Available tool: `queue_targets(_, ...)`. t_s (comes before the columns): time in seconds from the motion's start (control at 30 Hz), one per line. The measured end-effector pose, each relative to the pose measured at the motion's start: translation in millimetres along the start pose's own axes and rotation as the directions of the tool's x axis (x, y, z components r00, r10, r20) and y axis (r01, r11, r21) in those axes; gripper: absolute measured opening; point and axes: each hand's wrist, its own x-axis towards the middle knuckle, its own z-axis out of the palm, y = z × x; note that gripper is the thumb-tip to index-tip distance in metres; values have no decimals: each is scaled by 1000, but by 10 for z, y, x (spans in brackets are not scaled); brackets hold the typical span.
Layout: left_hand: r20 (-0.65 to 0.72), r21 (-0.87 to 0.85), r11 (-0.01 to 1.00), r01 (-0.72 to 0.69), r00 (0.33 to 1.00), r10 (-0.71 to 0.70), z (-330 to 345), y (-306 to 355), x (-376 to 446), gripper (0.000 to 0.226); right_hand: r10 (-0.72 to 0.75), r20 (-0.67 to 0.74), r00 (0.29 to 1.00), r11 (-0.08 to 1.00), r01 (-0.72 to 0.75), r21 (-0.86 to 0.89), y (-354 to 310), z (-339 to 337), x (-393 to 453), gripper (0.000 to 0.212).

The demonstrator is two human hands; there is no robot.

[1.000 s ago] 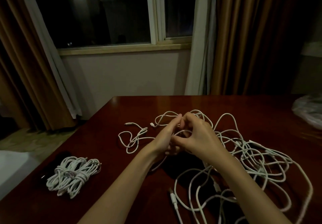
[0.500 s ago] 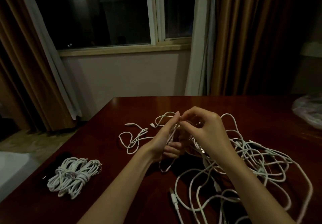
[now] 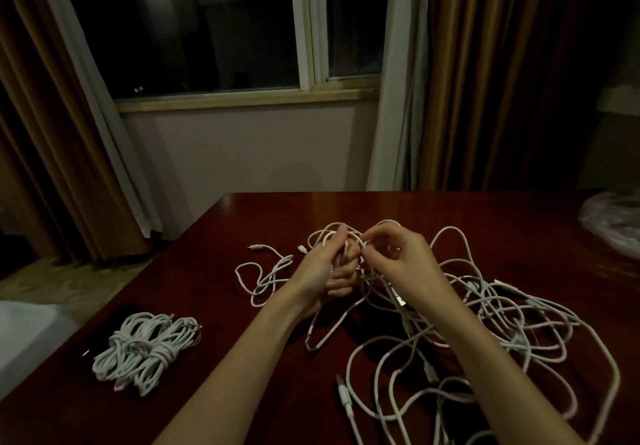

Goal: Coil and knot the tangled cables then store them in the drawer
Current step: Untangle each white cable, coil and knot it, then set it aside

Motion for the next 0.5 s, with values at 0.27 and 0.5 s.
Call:
queue_targets(0.27, -58, 20, 1000, 5, 998, -4, 19, -60, 33, 41, -191, -159, 969, 965, 156, -213, -97, 23, -56, 10)
queue_targets(0.5, -91, -91, 994, -58, 995, 49, -3, -19, 63, 52, -147, -19, 989, 946, 135, -293, -56, 115, -82, 32)
